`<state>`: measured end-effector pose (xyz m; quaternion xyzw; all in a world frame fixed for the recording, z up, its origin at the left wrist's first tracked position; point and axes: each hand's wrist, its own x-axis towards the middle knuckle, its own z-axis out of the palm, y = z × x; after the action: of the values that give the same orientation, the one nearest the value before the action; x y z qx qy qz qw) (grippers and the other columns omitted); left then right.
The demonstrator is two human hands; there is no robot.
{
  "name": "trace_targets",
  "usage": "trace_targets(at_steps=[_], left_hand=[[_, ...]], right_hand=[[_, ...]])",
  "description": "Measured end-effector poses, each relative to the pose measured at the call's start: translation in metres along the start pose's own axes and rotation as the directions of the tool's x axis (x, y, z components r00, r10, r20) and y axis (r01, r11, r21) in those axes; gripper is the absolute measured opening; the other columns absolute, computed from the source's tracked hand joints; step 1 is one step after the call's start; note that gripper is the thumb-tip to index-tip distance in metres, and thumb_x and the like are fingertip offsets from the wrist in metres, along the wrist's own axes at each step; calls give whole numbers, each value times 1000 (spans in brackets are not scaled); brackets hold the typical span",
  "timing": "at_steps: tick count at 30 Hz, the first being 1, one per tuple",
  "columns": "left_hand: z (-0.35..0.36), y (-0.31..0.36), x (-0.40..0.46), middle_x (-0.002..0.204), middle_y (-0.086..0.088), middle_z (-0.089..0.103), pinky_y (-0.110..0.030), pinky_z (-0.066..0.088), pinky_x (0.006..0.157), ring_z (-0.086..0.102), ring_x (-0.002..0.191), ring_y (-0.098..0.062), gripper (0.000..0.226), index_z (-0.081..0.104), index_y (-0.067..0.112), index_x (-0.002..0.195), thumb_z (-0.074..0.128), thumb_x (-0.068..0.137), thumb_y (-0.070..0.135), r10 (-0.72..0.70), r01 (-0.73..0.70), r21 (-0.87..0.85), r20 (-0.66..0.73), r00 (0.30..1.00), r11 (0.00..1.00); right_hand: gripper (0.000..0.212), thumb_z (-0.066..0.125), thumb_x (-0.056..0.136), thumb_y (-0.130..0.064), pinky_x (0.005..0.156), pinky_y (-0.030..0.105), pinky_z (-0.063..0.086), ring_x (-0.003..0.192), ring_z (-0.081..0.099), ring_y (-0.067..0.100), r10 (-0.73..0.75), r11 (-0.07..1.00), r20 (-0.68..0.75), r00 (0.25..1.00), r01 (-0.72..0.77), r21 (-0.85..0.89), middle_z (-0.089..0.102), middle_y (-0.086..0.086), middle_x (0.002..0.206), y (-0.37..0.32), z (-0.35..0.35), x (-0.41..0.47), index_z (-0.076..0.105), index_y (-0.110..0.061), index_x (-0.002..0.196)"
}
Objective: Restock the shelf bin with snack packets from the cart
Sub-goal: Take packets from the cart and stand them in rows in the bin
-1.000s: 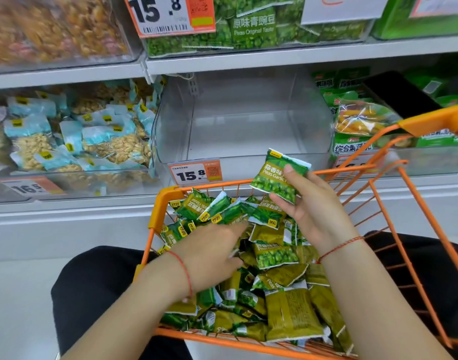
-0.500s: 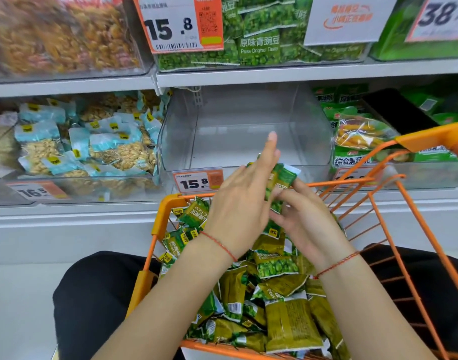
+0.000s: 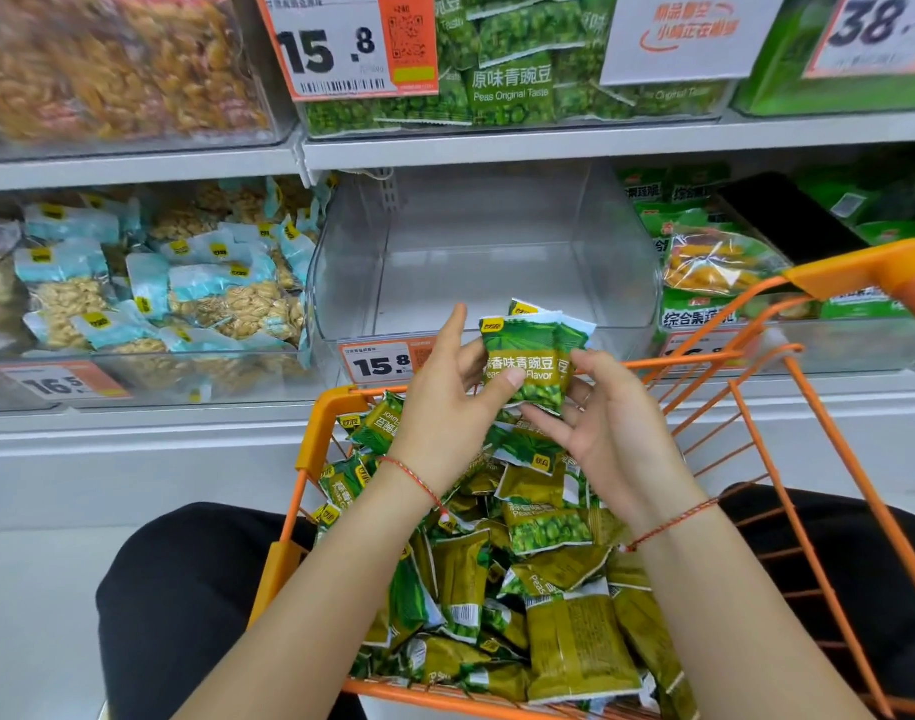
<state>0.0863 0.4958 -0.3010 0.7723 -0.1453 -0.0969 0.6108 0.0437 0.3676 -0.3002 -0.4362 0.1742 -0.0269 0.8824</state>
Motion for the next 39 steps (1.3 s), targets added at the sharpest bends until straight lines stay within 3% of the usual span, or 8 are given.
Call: trace_targets(at_steps=[4,7,13,19,23,32,36,39], left_hand=[[-2,0,1,136,3,51,-26,38,108,46,124,-5,67,27,20,147,60,91,9,20,-21,-18,-19,1000,1000],[-4,-1,3,143,-2,46,-13,38,101,45,126,-5,60,35,19,144,61,90,11,40,-40,5,-11,999,999],[-3,0,0,131,8,50,-21,43,98,52,119,-9,56,41,26,139,65,88,18,72,-72,22,-18,997,997],[-28,5,5,110,16,61,-16,47,87,59,106,-3,37,48,27,131,55,95,29,9,-13,132,33,999,991],[-53,-6,5,94,16,67,-25,45,74,61,96,-11,27,66,32,102,51,90,51,-30,9,800,11,999,600],[-24,-23,-7,105,1,64,-34,33,87,50,107,-23,38,59,31,116,53,89,56,-105,-236,945,264,959,228],[-37,-20,-2,104,3,69,-32,47,88,63,100,-18,30,62,24,110,65,86,42,-6,-117,754,158,987,647],[-47,-9,2,88,3,73,-27,53,74,69,80,-8,18,65,15,99,72,82,17,-70,63,205,27,997,977]], right_hand=[[16,45,98,-17,83,36,57,91,69,14,-25,996,17,1000,27,-82,71,4,93,1,-1,0,61,-14,96],[14,47,97,-17,86,38,54,87,68,12,-59,987,30,998,63,-147,71,-2,87,0,-1,-1,61,-16,94],[27,53,92,-32,90,41,53,94,68,10,-99,982,42,994,104,-158,72,-4,96,-2,4,-4,60,-13,111],[14,63,88,-13,91,43,53,86,67,4,-85,985,-24,996,80,-155,68,-11,82,1,4,-5,56,-25,84],[9,64,88,-16,72,30,58,87,64,12,-47,995,-131,990,35,-96,64,0,94,-1,-1,-1,61,-15,96],[16,63,88,-16,70,29,58,86,65,11,-35,995,-168,985,19,-93,64,0,95,0,-1,0,60,-10,103],[30,65,87,-19,70,28,58,84,67,11,-36,998,-193,980,26,-54,63,4,105,-2,0,-1,55,-8,114],[58,66,87,-22,79,33,57,74,70,3,-73,997,-260,963,62,-53,56,6,127,-3,1,-2,42,-5,136]])
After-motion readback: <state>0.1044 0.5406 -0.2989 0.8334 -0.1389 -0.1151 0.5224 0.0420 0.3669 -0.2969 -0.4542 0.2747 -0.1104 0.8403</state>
